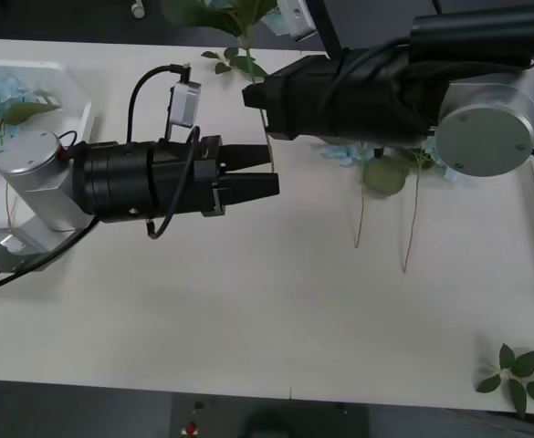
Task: Put the red flowers into the right box and the blue flowers into the left box
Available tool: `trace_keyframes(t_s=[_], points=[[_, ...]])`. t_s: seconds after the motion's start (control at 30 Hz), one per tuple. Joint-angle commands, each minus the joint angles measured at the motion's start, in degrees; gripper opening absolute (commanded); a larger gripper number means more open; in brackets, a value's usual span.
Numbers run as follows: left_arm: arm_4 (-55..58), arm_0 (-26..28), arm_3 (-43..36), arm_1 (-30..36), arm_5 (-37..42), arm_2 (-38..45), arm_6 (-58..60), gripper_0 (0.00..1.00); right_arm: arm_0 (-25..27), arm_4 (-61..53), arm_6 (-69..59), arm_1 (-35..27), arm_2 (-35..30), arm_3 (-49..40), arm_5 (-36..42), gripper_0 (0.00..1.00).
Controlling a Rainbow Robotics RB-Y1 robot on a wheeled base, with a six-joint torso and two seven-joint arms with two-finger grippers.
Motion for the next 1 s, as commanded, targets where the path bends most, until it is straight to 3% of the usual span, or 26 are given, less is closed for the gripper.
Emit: trace_keyframes(t_s=[0.03,0.73,0.77,0.8,0.87,0.93,1.0], points=[[0.56,0.22,-0.7,-1.25,-0.18,1.2,1.87,1.0,-3.13,0.98,-1.93,3.06,-0.57,1.25,-0.36,0.0],[1.18,0.57,-0.7,7.19,-2.9,2.87,1.87,0.99,-3.56,0.19,-3.16,4.38,-0.48,0.81,-0.36,0.0],[1.18,0.57,-0.7,7.1,-3.17,2.78,1.87,0.91,-3.48,0.19,-3.16,4.38,-0.57,0.81,-0.28,0.0],[1.27,0.57,-0.7,7.1,-3.25,2.87,1.87,0.75,-3.48,0.19,-3.16,4.38,-0.48,0.81,-0.36,0.0],[1.27,0.57,-0.7,7.1,-3.87,2.78,1.87,0.2,-3.48,0.19,-3.16,4.38,-0.48,0.81,-0.36,0.0],[1.18,0.57,-0.7,7.1,-4.13,2.78,1.87,0.06,-3.48,0.1,-3.16,4.29,-0.48,0.81,-0.36,0.0],[1.18,0.57,-0.7,7.1,-4.22,2.61,1.87,0.04,-3.56,0.1,-3.16,4.38,-0.48,0.81,-0.36,0.0]])
